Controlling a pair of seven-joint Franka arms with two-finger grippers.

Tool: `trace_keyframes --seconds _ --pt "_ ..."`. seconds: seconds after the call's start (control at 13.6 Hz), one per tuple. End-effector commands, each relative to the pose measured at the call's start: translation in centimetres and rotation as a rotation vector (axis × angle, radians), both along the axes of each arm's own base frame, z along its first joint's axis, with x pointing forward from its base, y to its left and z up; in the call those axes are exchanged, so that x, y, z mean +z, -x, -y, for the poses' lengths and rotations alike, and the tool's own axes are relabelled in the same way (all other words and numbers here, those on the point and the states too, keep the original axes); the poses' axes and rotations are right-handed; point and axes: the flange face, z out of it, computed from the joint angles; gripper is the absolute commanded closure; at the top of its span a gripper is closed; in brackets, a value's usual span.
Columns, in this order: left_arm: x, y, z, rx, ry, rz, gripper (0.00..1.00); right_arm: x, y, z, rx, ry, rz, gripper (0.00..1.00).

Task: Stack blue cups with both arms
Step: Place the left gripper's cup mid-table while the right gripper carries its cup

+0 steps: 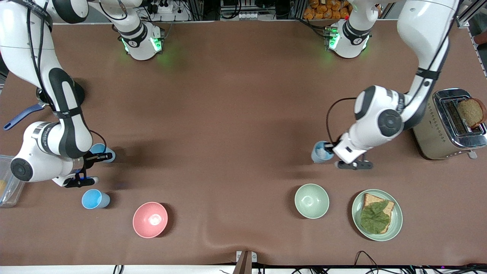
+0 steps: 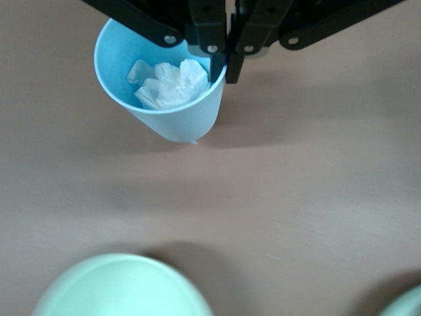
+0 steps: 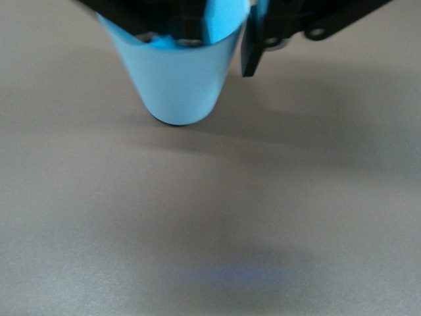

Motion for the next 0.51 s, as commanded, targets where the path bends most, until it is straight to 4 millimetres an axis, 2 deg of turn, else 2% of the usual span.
trace_keyframes --seconds 0.0,0.07,0.15,0.29,0.44 --pt "0.3 2.2 7.1 0.016 0.016 -0.026 1.0 0.0 0.5 -0.2 0.016 -0.014 -0.013 1.0" --pt "0.2 3.5 10.8 0.041 0.011 -0.031 1.0 0.6 0.4 -0.3 0.018 -0.013 -0.007 1.0" --pt "0.3 4.4 13.6 0.088 0.007 -0.036 1.0 1.1 0.3 -0.6 0.023 -0.013 -0.001 1.0" --pt "0.4 6.8 17.6 0.133 -0.001 -0.047 1.0 3.0 0.0 -1.0 0.028 -0.011 0.022 1.0" --pt "0.1 9.9 21.7 0.153 -0.011 -0.061 1.0 6.2 -0.2 -2.8 0.057 -0.01 0.046 1.0"
